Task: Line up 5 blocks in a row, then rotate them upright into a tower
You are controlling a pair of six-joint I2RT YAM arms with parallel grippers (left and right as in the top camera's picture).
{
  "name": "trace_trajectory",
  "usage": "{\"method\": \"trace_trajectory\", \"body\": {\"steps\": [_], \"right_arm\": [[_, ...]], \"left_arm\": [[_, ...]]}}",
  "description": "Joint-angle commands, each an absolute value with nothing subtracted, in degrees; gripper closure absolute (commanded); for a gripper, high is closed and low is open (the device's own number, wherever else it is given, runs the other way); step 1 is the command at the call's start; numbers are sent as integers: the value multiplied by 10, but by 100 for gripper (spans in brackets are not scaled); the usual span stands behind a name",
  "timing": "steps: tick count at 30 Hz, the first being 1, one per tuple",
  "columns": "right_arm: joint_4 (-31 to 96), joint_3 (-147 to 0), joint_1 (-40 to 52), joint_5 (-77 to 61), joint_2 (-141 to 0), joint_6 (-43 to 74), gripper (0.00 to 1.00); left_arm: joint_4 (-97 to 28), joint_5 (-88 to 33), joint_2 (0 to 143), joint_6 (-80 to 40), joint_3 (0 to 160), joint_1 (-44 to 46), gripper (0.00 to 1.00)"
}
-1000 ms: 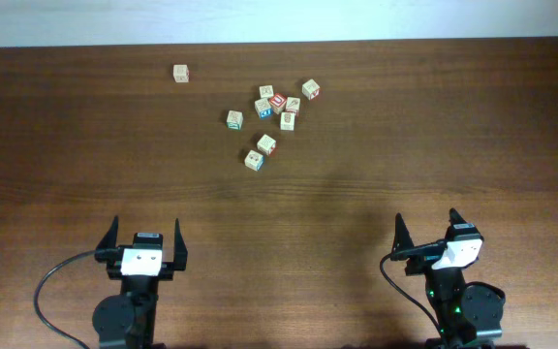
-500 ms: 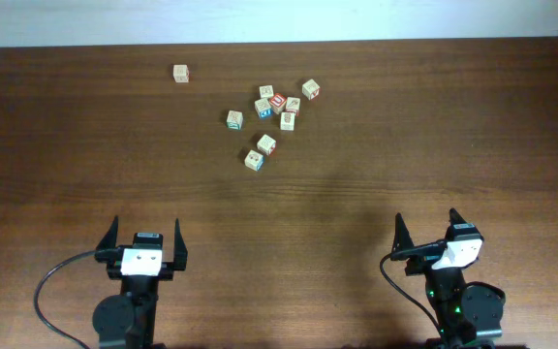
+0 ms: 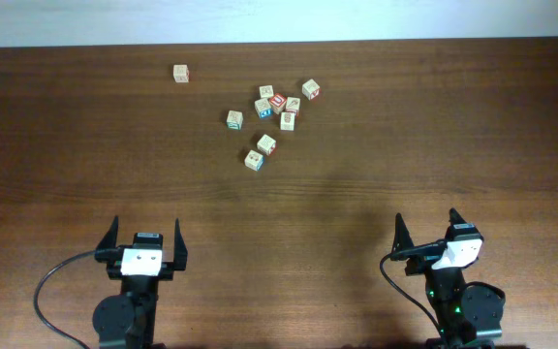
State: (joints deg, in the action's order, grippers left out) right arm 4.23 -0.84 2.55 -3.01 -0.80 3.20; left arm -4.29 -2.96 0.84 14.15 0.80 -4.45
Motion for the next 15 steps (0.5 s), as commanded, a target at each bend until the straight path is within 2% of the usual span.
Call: {"method": "trace_trajectory", "body": {"steps": [1,15], "right_arm": [[41,-3,22,-28,-4,36,2],[26,-3,22,-30,-4,36,2]], "left_arm": [[-36,-25,5,149,5,-41,1],[-3,-25,5,149,6,-41,1]]}}
